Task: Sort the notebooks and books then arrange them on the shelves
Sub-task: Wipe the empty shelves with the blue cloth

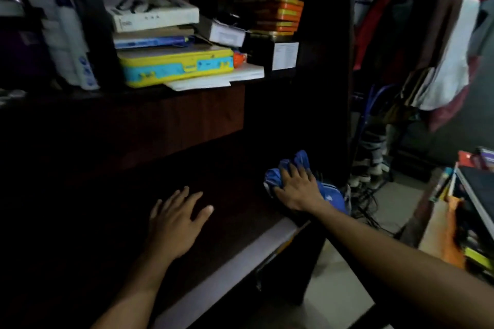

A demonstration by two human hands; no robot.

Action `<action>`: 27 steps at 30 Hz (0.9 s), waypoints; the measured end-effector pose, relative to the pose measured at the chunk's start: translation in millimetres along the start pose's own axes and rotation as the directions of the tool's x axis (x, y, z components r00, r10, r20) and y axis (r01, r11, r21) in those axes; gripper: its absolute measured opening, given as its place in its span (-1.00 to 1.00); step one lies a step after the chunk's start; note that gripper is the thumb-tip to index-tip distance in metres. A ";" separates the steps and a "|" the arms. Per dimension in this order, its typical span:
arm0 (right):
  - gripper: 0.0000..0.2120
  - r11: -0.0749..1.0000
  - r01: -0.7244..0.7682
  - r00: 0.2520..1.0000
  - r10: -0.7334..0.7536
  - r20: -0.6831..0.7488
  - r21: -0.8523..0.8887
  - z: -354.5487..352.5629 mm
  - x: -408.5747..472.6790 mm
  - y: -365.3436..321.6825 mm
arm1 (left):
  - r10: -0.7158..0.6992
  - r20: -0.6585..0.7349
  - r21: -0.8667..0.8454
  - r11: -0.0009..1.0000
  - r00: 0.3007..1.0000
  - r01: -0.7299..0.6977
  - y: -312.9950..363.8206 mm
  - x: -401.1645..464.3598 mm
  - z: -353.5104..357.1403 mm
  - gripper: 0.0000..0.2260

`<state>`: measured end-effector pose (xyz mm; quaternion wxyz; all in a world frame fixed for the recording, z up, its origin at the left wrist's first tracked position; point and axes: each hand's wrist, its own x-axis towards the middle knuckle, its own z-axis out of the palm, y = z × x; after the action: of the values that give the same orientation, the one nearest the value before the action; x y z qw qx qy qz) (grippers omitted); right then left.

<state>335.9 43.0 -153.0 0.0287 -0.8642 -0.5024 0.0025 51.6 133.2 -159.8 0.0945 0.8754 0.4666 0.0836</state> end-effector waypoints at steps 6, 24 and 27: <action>-0.18 0.999 -0.046 0.997 0.045 0.069 0.006 -9.2 23.1 -4.7 | -0.019 0.052 0.021 1.000 0.998 0.018 6.1 -5.8 -2.3 -0.40; -0.23 0.999 0.039 0.999 -0.039 -0.015 -0.014 -1.8 70.6 -46.4 | -0.066 -0.332 -0.611 0.775 0.941 -0.161 -11.2 52.3 -3.5 -0.81; -0.07 0.955 0.297 0.952 -0.297 -0.075 -0.017 9.3 31.7 -105.7 | -0.069 -0.351 -0.616 0.768 0.934 -0.175 -12.8 52.9 -4.1 -0.80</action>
<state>259.6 123.1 -156.1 0.0454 -0.7784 -0.6251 -0.0363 69.5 184.6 -155.8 0.2978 0.7743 0.3941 0.3955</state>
